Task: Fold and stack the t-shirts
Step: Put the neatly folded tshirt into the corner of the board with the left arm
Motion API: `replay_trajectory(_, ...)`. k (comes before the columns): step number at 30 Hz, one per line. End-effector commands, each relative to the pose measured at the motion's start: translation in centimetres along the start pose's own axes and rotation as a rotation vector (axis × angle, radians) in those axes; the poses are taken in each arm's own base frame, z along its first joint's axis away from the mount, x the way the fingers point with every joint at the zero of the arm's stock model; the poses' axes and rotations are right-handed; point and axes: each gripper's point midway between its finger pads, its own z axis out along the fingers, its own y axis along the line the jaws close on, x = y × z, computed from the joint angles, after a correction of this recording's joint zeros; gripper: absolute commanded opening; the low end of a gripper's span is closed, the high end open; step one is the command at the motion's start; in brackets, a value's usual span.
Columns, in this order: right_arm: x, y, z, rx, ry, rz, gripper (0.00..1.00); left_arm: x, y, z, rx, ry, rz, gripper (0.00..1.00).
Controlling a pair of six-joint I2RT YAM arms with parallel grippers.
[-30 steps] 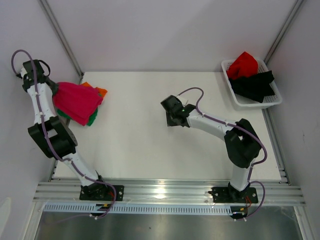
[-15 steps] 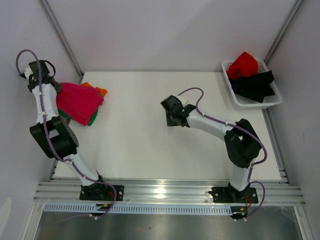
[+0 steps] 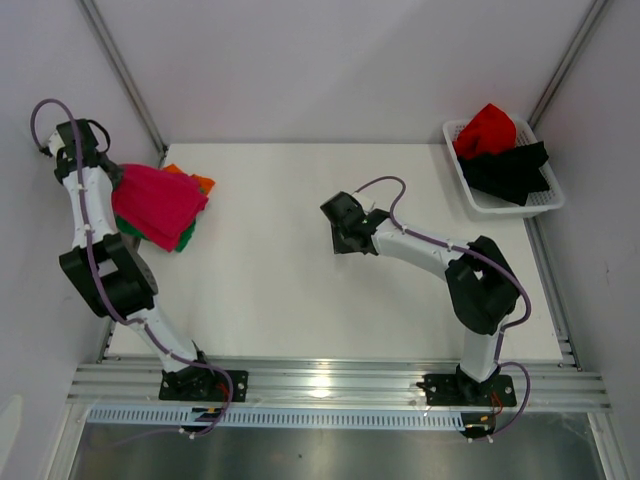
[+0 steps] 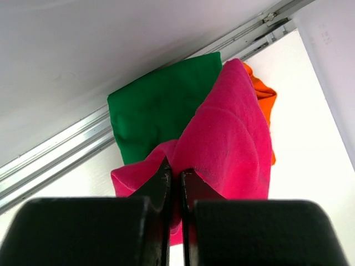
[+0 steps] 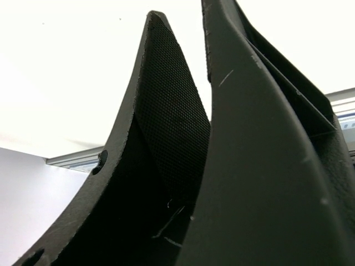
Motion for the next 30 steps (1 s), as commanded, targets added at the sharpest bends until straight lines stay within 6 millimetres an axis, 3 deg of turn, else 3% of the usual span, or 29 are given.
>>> replay_trajectory(1,-1.3,1.1,-0.1,-0.024,-0.036,0.007,0.38,-4.5,-2.0,-4.4,0.106,-0.161,-0.084,0.0)
replay_trajectory(6,-0.9,1.4,0.3,-0.043,-0.033,0.017,0.38,-2.6,-0.5,-3.2,0.052,-0.139,-0.139,0.01)
replay_trajectory(7,-0.9,1.5,0.2,-0.047,-0.035,0.015,0.38,-1.4,0.2,-2.4,0.026,-0.113,-0.139,0.01)
replay_trajectory(12,-0.5,0.7,0.0,-0.021,-0.037,-0.004,0.38,0.6,1.7,-0.2,-0.074,-0.035,-0.193,0.04)
replay_trajectory(13,-0.5,0.6,0.0,-0.017,-0.041,-0.005,0.38,1.5,2.1,0.2,-0.097,-0.006,-0.19,0.12)
replay_trajectory(14,-0.5,0.5,-0.3,-0.014,-0.044,-0.005,0.38,0.9,1.9,0.1,-0.101,-0.009,-0.196,0.55)
replay_trajectory(16,-0.3,0.1,-0.2,-0.008,-0.042,-0.013,0.38,2.2,3.1,0.5,-0.183,0.032,-0.219,0.72)
replay_trajectory(17,-0.2,0.2,-0.3,-0.011,-0.044,-0.011,0.38,2.1,3.2,0.4,-0.19,0.031,-0.229,0.83)
replay_trajectory(18,-0.1,0.1,-0.3,-0.011,-0.042,-0.011,0.38,2.2,3.3,0.4,-0.197,0.032,-0.23,0.86)
replay_trajectory(19,0.0,0.2,-0.1,-0.014,-0.039,-0.013,0.38,2.1,3.4,0.1,-0.204,0.027,-0.232,0.99)
replay_trajectory(27,0.7,0.8,0.5,-0.039,-0.016,-0.013,0.38,2.3,3.3,-2.5,-0.163,0.04,-0.24,0.99)
replay_trajectory(30,0.9,0.7,0.5,-0.037,-0.015,-0.012,0.38,1.8,2.3,-4.0,-0.087,0.018,-0.246,1.0)
